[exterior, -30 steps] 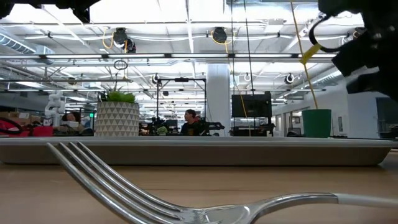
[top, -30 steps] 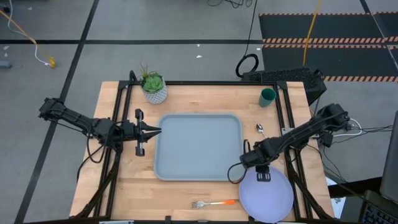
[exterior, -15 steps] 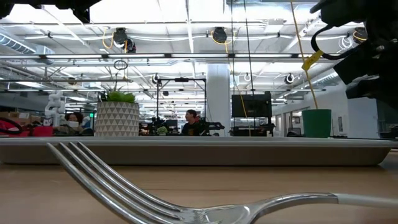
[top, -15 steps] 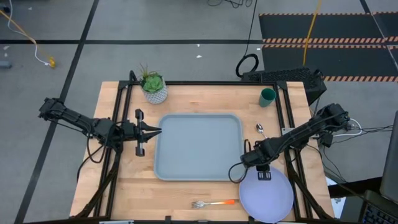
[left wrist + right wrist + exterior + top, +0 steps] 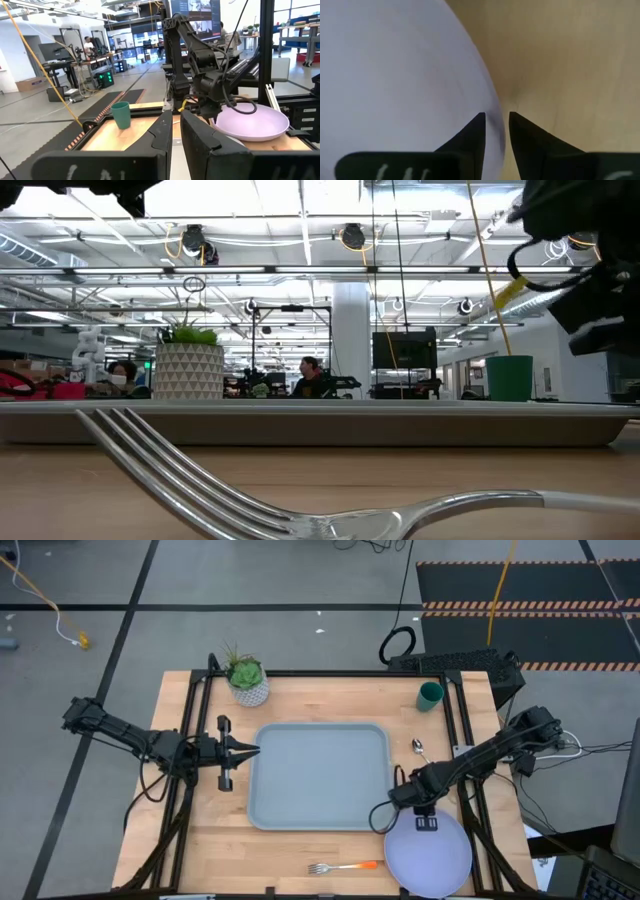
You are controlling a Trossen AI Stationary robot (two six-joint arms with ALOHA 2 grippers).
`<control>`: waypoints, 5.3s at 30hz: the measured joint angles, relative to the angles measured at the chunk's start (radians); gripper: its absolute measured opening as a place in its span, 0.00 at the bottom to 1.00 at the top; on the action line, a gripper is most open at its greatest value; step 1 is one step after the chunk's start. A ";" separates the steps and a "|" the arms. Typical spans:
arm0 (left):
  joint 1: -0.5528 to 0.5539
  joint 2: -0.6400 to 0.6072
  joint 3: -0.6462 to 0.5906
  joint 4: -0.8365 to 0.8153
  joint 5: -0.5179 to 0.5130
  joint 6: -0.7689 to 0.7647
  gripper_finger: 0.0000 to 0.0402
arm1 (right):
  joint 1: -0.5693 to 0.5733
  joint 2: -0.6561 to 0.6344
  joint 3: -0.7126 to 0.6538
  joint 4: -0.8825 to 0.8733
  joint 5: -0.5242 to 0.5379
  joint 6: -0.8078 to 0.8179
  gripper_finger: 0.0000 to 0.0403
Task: Pick and place plate/cup/fork/spoon on tray
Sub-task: Put the blue plate on the blue tray, then put the green cup to the top right of the blue plate on the blue tray
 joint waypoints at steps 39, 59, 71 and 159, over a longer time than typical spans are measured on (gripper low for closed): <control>0.000 0.000 0.000 0.010 0.000 0.001 0.10 | -0.069 -0.203 0.155 0.080 -0.116 -0.081 0.00; 0.000 0.000 0.000 0.028 -0.001 0.028 0.10 | -0.479 0.277 0.644 0.223 -0.153 -0.262 0.00; 0.000 0.000 0.000 0.028 -0.001 0.035 0.10 | -0.653 0.550 0.842 0.016 -0.149 -0.459 0.00; -0.001 0.000 0.000 0.007 -0.004 -0.001 0.10 | -0.274 0.033 0.686 -0.292 0.342 -0.067 0.15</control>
